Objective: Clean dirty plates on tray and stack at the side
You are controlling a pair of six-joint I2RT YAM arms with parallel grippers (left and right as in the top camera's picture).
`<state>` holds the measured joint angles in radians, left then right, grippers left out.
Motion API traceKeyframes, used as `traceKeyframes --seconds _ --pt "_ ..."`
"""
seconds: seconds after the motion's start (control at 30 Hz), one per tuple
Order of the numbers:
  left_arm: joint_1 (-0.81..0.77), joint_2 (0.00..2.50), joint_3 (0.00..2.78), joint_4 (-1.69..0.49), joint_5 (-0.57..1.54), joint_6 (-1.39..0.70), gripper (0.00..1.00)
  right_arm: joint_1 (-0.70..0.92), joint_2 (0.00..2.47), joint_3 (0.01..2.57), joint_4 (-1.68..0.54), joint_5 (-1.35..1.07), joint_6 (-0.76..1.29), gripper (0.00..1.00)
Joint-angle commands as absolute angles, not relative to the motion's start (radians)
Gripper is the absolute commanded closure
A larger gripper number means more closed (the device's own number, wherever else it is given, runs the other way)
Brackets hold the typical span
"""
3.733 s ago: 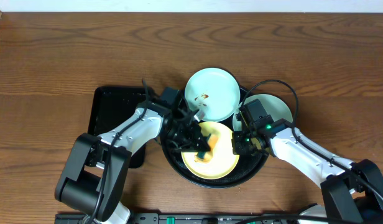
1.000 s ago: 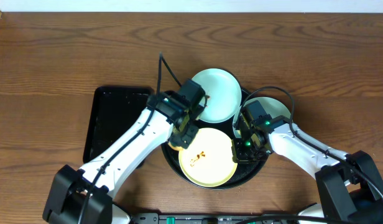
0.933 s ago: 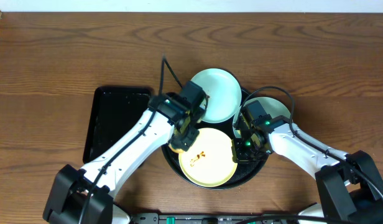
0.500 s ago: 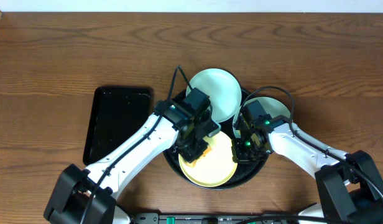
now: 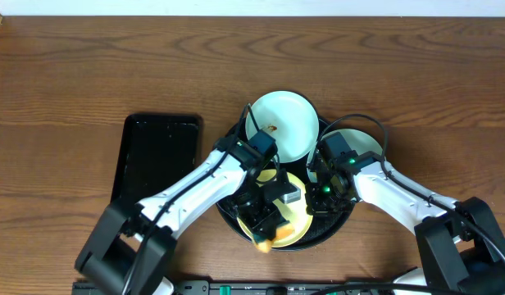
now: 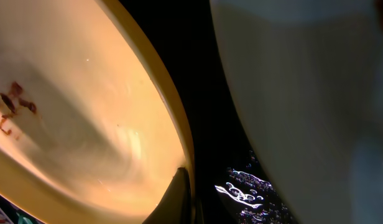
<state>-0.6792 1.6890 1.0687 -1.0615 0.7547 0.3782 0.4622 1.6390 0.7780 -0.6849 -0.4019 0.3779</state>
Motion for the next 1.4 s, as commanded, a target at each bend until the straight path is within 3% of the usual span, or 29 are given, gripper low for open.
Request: traceKeyframes --seconds 0.0,0.37,0.57,0.87,0.97,1.07,1.37 --pt "-0.68 1.732 1.063 -1.058 0.871 0.392 0.93 0.457 1.674 0.755 -0.702 -0.37 0.35 0.99" --pt "-0.662 1.9 1.063 -1.058 0.72 0.248 0.93 0.458 1.674 0.755 -0.71 -0.371 0.334 0.99" --pt "-0.595 1.91 1.064 -1.037 0.566 0.173 0.93 0.458 1.674 0.755 -0.711 -0.371 0.331 0.99" --pt "-0.572 1.91 1.077 -0.964 0.514 0.112 0.93 0.458 1.674 0.755 -0.72 -0.371 0.328 0.99" --pt "-0.572 1.91 1.098 -0.97 0.402 0.04 0.93 0.458 1.674 0.755 -0.724 -0.371 0.328 0.99" --pt "-0.572 1.91 1.132 -0.985 0.131 -0.032 0.93 0.458 1.674 0.755 -0.726 -0.371 0.328 0.99" --pt "-0.572 1.91 1.162 -0.883 -0.072 -0.115 0.93 0.458 1.674 0.755 -0.725 -0.37 0.328 0.99"
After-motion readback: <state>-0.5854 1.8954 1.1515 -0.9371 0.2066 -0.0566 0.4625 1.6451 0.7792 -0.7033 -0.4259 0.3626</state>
